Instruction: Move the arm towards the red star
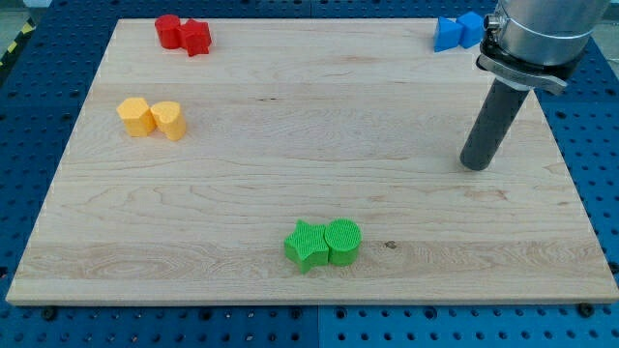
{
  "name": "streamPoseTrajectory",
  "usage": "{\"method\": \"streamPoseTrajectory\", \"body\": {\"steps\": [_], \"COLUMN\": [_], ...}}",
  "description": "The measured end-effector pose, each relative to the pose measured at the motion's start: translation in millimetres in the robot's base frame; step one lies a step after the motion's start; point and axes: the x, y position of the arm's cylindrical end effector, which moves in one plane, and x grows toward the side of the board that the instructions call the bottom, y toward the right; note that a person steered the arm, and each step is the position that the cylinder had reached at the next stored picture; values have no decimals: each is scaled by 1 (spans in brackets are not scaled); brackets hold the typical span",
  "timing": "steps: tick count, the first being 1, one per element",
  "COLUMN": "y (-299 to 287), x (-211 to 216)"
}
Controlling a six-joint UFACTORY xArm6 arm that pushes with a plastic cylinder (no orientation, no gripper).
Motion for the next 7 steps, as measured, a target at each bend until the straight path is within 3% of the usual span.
{"method": "streamPoseTrajectory", "body": {"steps": [6,7], "y": [-22,-55], "x": [-21,-54]}}
